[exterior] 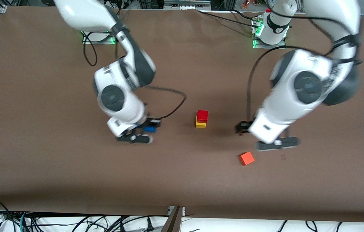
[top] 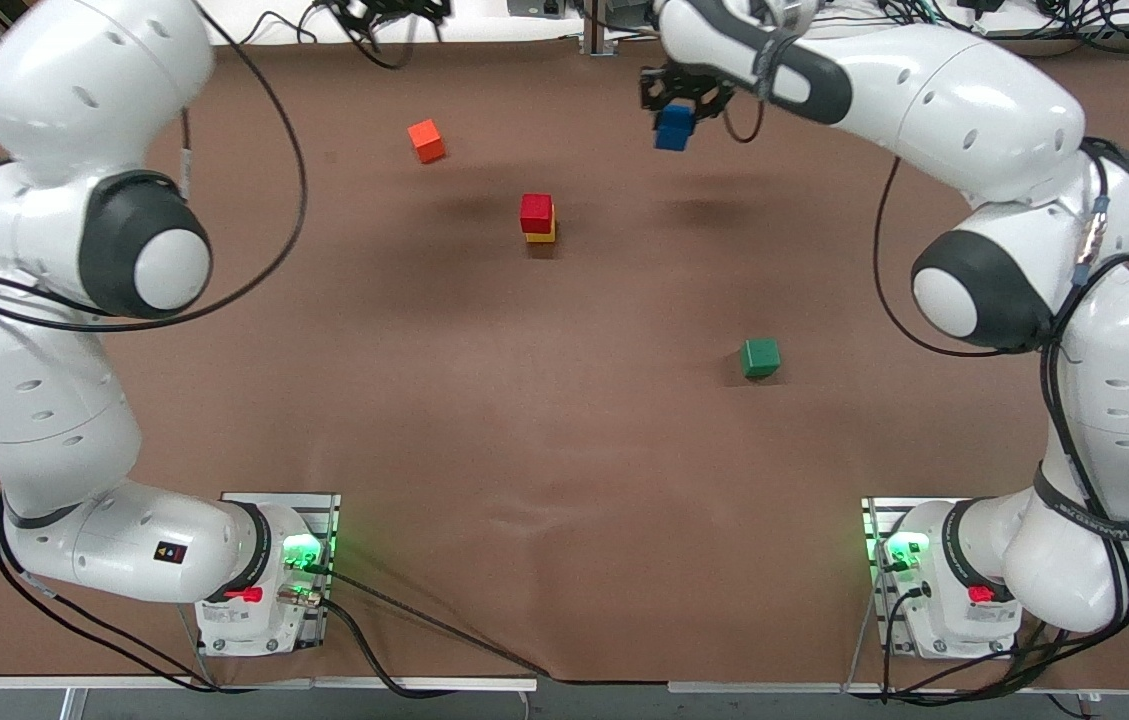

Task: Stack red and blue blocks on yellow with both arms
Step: 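Release red and withdraw the left gripper while the right gripper carries blue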

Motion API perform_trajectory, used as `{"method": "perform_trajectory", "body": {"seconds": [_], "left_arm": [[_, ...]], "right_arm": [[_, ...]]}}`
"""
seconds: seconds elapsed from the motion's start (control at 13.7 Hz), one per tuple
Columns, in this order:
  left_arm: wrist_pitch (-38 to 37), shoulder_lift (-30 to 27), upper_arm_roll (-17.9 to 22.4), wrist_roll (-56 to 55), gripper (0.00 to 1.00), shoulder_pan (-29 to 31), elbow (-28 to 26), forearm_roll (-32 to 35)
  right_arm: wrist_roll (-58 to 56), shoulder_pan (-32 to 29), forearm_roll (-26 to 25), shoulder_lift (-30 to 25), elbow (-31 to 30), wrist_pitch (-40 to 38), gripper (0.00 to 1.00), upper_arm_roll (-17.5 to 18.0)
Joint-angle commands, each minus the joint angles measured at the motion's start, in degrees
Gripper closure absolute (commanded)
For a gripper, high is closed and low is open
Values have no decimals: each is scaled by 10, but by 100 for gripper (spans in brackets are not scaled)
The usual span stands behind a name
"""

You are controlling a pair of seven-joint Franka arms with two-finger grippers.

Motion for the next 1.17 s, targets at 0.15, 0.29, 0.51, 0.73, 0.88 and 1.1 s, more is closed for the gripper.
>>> {"method": "perform_trajectory", "body": {"seconds": [0.15, 0.29, 0.51, 0.73, 0.88, 1.1], "left_arm": [[-81, -66, -10, 137, 0, 112, -5, 6], [-97, -68, -12, 162, 0, 142, -8, 7], [-145, -79, -12, 207, 0, 171, -12, 7], [-164, -103, -12, 245, 0, 196, -37, 4], [-153, -143, -5, 248, 0, 196, -93, -27], [-74, -223, -3, 243, 0, 194, -214, -28]], "right_arm": [[183, 101, -16, 58, 80, 11, 68, -14], [226, 126, -29, 78, 96, 49, 68, -14], [252, 143, -30, 107, 98, 123, 68, -16], [257, 156, -42, 121, 98, 150, 67, -16], [263, 161, -46, 123, 98, 152, 63, -16], [273, 166, -65, 129, 97, 153, 58, -15]]}}
